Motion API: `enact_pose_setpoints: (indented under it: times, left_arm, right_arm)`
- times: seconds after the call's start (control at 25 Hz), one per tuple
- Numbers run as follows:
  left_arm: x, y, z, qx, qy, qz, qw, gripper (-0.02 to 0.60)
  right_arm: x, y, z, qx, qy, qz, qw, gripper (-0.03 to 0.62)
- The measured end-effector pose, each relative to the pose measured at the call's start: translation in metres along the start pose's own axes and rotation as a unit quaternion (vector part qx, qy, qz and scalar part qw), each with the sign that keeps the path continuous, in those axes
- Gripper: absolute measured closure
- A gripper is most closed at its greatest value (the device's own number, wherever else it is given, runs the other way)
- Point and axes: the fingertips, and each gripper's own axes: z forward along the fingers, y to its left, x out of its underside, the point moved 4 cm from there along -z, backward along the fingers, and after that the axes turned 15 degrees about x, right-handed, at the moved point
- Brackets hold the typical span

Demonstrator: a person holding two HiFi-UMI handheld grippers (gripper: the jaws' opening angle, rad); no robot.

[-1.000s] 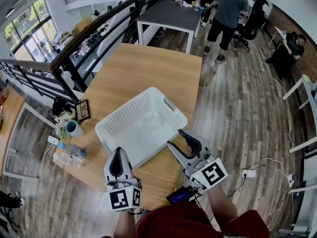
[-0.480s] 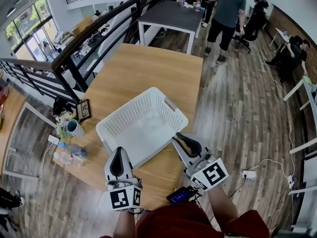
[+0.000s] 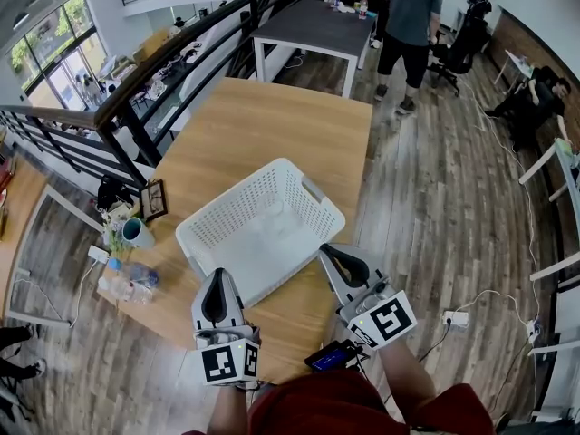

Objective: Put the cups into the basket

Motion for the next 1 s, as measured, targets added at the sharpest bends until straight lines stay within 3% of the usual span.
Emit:
enact_pose_setpoints:
  times: [1.0]
  left_arm:
    - [-0.001, -0.004, 0.007, 0.002, 0.002, 0.010, 0.9999, 0.581]
  right_arm:
    - [0.009, -0.011, 0.005, 0.009, 0.021, -0.004, 1.000, 0.583]
